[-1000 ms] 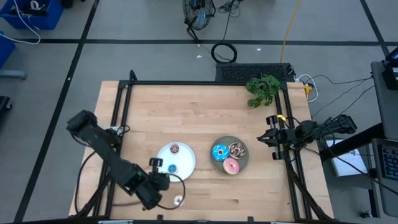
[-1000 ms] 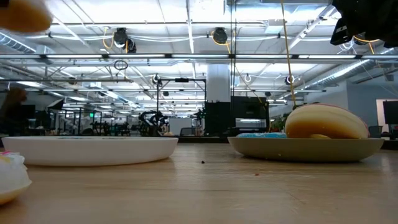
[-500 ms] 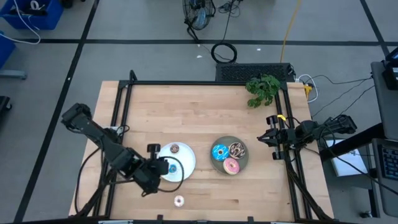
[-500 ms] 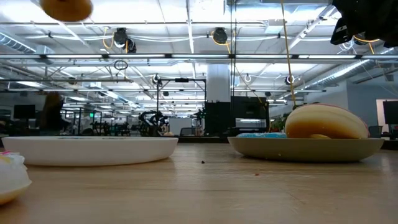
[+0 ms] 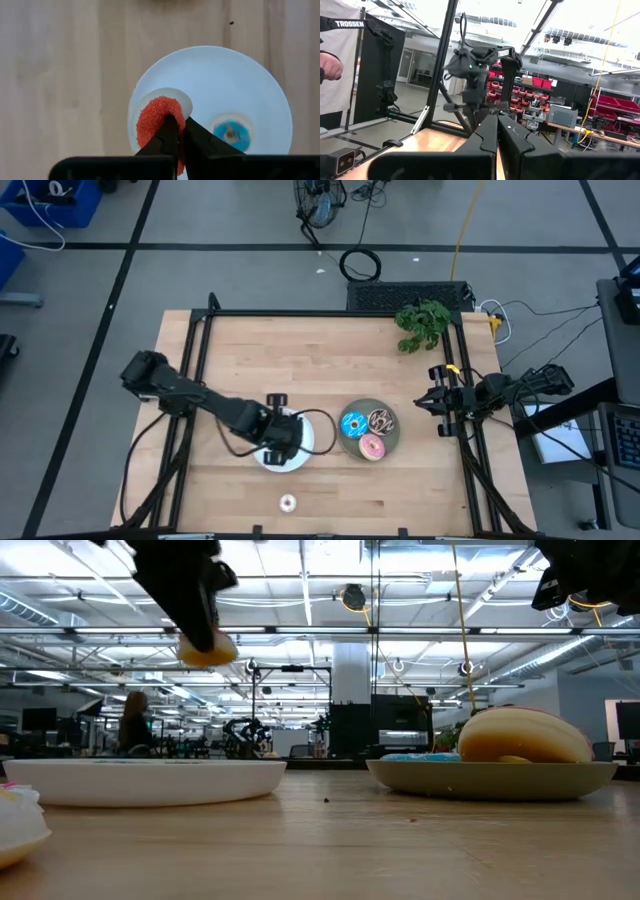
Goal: Pick & Place donuts
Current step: Put the small orange donut into the white plate, then put the small white donut into the white plate
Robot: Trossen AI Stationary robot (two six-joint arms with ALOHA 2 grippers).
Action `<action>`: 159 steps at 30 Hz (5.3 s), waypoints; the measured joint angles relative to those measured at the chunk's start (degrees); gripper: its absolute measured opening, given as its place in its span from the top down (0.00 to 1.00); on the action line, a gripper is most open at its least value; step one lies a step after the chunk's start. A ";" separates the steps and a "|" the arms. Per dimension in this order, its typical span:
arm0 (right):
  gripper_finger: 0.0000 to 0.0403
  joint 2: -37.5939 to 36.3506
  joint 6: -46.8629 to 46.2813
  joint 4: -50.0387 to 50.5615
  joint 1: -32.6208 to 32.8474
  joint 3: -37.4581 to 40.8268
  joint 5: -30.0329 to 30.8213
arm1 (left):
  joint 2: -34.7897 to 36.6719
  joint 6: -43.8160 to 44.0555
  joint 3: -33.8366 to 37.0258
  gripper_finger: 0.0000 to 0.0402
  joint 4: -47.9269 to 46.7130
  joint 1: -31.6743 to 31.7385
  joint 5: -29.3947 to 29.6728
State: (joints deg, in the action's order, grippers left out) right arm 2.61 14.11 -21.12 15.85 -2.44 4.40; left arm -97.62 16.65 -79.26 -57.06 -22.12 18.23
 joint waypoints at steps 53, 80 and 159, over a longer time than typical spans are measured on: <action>1.00 0.15 0.54 0.03 0.00 0.00 0.02 | -6.96 0.19 0.04 0.39 6.11 3.23 -12.21; 1.00 0.59 0.54 -0.04 0.00 -0.01 0.00 | 14.68 12.03 0.04 0.97 -12.74 -14.93 7.36; 1.00 0.59 1.61 -0.48 -0.01 0.00 0.04 | 11.25 9.08 31.04 0.96 48.65 -16.55 0.57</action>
State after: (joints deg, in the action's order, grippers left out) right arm 3.20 15.73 -21.61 15.84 -2.44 4.45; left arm -86.37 25.73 -48.23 -8.41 -38.67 18.80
